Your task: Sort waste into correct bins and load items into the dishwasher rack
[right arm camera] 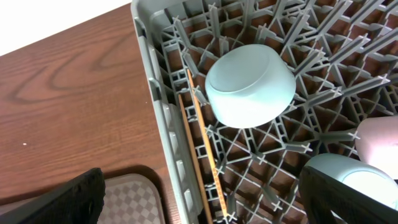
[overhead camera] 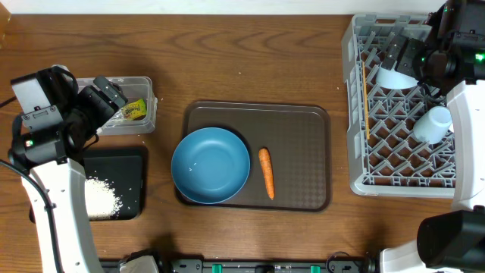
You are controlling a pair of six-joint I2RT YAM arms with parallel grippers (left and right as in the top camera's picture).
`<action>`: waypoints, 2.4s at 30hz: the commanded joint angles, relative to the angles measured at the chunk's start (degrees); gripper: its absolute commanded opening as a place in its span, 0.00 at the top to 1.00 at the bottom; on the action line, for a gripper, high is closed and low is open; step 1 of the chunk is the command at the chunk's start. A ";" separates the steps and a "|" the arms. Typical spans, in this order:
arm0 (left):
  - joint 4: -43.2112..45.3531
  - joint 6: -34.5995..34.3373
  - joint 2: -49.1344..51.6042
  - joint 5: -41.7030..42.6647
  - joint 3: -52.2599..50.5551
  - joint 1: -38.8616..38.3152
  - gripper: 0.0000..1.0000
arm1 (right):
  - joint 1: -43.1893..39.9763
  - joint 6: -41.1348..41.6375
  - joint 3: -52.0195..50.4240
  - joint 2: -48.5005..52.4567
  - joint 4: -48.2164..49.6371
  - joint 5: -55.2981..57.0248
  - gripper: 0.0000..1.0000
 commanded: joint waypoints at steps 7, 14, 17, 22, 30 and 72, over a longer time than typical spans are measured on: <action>-0.04 0.55 0.26 0.50 -0.17 0.31 0.02 | -0.37 0.72 -0.35 0.24 -0.13 0.85 0.01; -0.04 0.55 0.26 0.50 -0.17 0.31 0.02 | -0.35 0.72 -0.35 0.24 -0.13 0.83 0.01; -0.04 0.55 0.26 0.50 -0.17 0.31 0.02 | -0.37 0.72 -0.35 0.24 -0.13 0.85 0.01; -4.50 -3.37 0.26 6.99 -0.17 0.31 0.02 | -0.37 0.72 -0.35 0.24 -0.11 0.83 0.01; -14.10 -4.24 0.28 8.61 -0.17 0.31 0.02 | -0.37 0.72 -0.35 0.24 -0.13 0.85 0.01; -4.87 -2.91 5.40 10.80 -7.96 -44.57 0.02 | -0.37 0.72 -0.35 0.24 -0.13 0.83 0.01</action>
